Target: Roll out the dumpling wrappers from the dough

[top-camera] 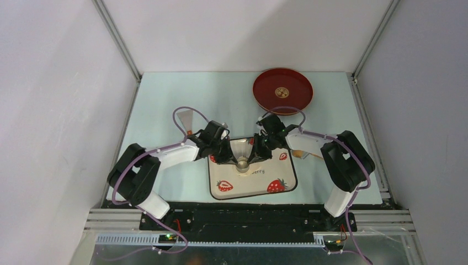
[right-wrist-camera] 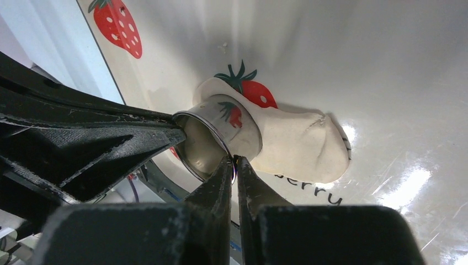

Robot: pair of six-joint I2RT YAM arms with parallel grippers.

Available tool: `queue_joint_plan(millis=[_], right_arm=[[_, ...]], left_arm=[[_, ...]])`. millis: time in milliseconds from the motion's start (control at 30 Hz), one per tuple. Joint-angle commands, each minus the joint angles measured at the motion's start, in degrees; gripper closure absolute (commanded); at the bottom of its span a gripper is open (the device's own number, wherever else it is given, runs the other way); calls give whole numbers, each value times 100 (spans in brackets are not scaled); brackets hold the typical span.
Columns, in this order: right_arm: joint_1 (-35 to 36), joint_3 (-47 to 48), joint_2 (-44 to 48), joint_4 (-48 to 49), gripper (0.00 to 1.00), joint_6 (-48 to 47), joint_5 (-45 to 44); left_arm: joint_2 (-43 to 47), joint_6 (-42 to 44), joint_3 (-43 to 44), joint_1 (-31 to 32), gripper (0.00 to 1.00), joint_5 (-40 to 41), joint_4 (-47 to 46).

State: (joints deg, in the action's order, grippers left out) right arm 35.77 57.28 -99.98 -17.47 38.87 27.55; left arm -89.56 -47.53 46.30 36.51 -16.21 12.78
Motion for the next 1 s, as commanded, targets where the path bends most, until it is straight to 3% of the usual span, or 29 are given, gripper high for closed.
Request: queue_joint_plan(millis=[0,367,967], right_arm=[[339,27,-230,-323,100,-158,-409],[679,-205,-59,-172,100,-125,-1082],[726,-798,-84,486,100,254,-1011]], left_arm=[[-143,-3,30,130,100,-57,-73],[-264,137,153,265,100,93,78],[-659,73,48,529,100,426,121]])
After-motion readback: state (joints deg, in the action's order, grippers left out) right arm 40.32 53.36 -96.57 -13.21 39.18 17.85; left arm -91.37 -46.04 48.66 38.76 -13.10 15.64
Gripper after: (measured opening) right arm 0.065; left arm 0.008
